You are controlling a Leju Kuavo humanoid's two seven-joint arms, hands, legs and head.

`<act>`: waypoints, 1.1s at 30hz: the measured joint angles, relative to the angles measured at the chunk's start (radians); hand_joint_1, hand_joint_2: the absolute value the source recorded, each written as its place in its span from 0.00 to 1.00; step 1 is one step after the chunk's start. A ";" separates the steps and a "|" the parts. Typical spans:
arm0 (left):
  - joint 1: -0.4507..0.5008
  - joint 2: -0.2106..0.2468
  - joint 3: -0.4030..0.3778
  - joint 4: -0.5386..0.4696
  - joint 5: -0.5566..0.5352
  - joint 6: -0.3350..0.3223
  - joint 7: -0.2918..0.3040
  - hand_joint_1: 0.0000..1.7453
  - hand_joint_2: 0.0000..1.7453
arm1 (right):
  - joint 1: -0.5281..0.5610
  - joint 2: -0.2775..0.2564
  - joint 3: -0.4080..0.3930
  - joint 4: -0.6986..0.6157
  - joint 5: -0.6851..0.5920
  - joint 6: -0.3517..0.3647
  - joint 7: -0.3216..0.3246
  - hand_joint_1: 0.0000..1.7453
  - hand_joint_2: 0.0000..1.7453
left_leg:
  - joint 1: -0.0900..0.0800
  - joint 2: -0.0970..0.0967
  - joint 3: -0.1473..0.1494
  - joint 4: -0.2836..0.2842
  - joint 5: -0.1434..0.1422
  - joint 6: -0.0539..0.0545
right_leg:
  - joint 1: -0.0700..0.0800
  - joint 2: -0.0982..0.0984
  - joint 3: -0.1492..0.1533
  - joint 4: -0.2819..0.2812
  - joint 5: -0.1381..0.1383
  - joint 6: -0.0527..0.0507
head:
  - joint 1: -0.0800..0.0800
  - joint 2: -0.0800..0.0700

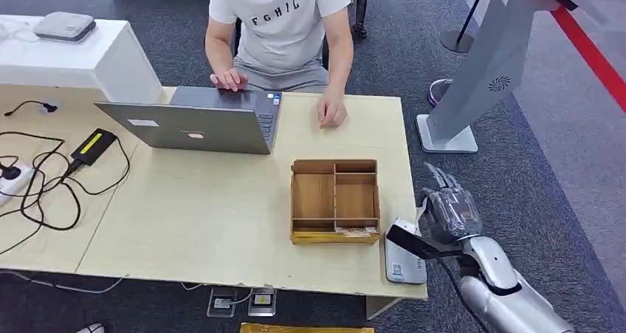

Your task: Pass the card to the sensor for recognition and then transmit it.

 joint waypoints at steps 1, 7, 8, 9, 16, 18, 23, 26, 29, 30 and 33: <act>0.000 0.000 -0.003 0.000 0.002 0.000 0.000 0.00 0.00 | 0.002 -0.002 0.001 -0.003 -0.002 -0.001 0.002 1.00 1.00 | 0.000 0.000 0.000 0.000 0.000 0.000 | 0.000 0.000 0.000 0.000 0.000 0.000 | 0.000 0.000; -0.001 0.006 -0.023 -0.003 0.013 -0.002 0.000 0.00 0.00 | 0.028 -0.010 0.013 -0.013 -0.047 -0.025 0.010 1.00 1.00 | 0.000 0.000 0.000 0.000 0.000 0.000 | 0.000 0.000 0.000 0.000 0.000 0.000 | 0.000 0.000; -0.001 0.007 -0.023 -0.003 0.015 -0.001 0.000 0.00 0.00 | 0.030 -0.010 0.014 -0.013 -0.054 -0.027 0.009 1.00 1.00 | 0.000 0.001 0.000 0.000 0.000 0.000 | 0.000 0.000 0.000 0.000 0.000 0.000 | -0.001 0.000; -0.001 0.008 -0.024 -0.003 0.018 -0.001 0.000 0.00 0.00 | 0.033 -0.012 0.014 -0.013 -0.060 -0.029 0.009 1.00 1.00 | 0.000 0.001 0.000 0.000 0.000 0.000 | 0.000 0.000 0.000 0.000 0.000 0.000 | 0.000 0.000; -0.001 0.008 -0.041 -0.008 0.038 0.015 0.000 0.00 0.00 | 0.055 -0.026 0.015 -0.012 -0.102 -0.049 -0.002 1.00 1.00 | 0.000 0.001 0.000 0.000 0.000 0.000 | 0.000 0.000 0.000 0.000 0.000 0.000 | 0.000 0.000; -0.001 0.008 -0.043 -0.008 0.044 0.015 0.000 0.00 0.00 | 0.061 -0.026 0.015 -0.012 -0.117 -0.052 -0.004 1.00 1.00 | 0.000 0.001 0.000 0.000 0.000 0.000 | 0.000 0.000 0.000 0.000 0.000 0.000 | 0.000 0.000; -0.001 0.008 -0.048 -0.008 0.051 0.014 0.000 0.00 0.00 | 0.083 -0.026 0.015 -0.012 -0.136 -0.080 -0.003 1.00 1.00 | 0.000 0.001 0.000 0.000 0.000 0.000 | 0.000 0.000 0.000 0.000 0.000 0.000 | 0.000 0.000; -0.001 0.008 -0.054 -0.008 0.060 0.015 -0.001 0.00 0.00 | 0.095 -0.030 0.015 -0.012 -0.152 -0.089 -0.003 1.00 1.00 | 0.000 0.001 0.001 0.000 0.000 0.000 | 0.000 0.000 0.000 0.000 0.000 0.000 | 0.000 0.000; -0.001 0.008 -0.061 -0.010 0.062 0.015 -0.003 0.00 0.00 | 0.105 -0.031 0.014 -0.012 -0.162 -0.092 -0.004 1.00 1.00 | 0.000 0.001 0.002 0.000 0.000 0.000 | 0.000 0.000 0.001 0.000 0.000 0.000 | 0.000 0.000; -0.001 0.008 -0.064 -0.010 0.063 0.015 -0.003 0.00 0.00 | 0.109 -0.031 0.014 -0.012 -0.165 -0.093 -0.005 1.00 1.00 | 0.000 0.001 0.002 0.000 0.000 0.000 | 0.000 0.000 0.001 0.000 0.000 0.000 | 0.000 0.000; -0.001 0.008 -0.067 -0.010 0.068 0.014 -0.008 0.00 0.00 | 0.122 -0.031 0.014 -0.012 -0.174 -0.093 -0.007 1.00 1.00 | 0.000 0.001 0.002 0.000 0.000 0.000 | 0.000 0.000 0.002 0.000 0.000 0.000 | 0.000 0.000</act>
